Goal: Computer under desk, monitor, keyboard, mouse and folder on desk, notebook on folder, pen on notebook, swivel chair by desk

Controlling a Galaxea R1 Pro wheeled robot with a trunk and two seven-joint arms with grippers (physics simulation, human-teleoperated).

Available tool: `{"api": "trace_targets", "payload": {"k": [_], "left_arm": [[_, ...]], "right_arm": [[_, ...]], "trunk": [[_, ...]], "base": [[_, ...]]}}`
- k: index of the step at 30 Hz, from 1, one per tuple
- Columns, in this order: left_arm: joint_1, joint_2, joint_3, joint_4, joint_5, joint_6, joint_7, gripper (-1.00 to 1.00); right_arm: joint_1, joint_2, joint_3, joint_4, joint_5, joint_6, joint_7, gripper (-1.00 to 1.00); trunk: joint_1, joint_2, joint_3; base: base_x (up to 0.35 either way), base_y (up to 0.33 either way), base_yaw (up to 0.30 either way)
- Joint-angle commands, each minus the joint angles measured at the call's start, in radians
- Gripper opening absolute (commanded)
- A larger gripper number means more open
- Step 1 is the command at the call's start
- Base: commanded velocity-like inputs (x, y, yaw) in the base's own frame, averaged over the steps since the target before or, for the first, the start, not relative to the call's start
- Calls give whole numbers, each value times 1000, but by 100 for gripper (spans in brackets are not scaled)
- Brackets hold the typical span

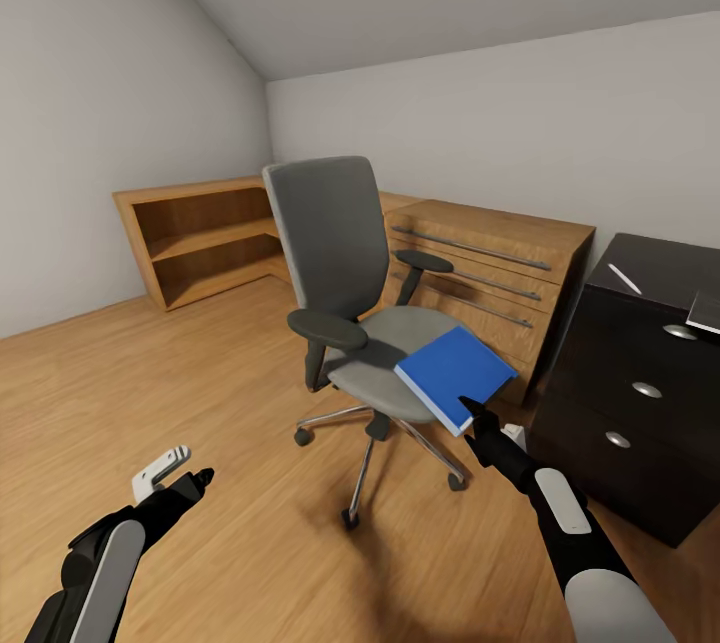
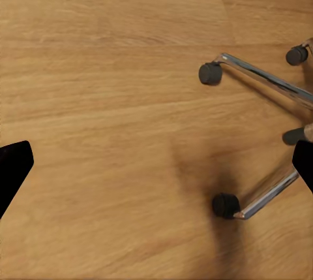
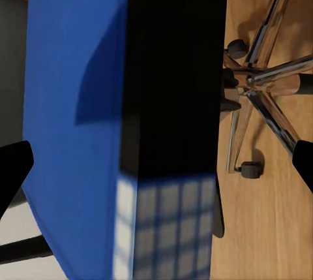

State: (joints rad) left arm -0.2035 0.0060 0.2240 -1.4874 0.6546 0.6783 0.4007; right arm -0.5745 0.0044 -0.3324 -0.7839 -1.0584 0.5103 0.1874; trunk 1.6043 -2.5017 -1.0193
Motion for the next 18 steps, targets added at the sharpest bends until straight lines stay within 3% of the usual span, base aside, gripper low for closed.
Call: {"api": "trace_targets", "payload": {"k": [1, 18], "left_arm": [[-1, 0, 0, 0, 10, 3, 9, 100], [-1, 1, 0, 5, 10, 3, 11, 100]], "right_arm": [[-1, 0, -4, 0, -3, 7, 1, 100], [-1, 3, 14, -4, -3, 13, 6, 100]], "trunk": [[0, 0, -1], [0, 0, -1]], "base": [[5, 2, 0], [0, 0, 0]]}}
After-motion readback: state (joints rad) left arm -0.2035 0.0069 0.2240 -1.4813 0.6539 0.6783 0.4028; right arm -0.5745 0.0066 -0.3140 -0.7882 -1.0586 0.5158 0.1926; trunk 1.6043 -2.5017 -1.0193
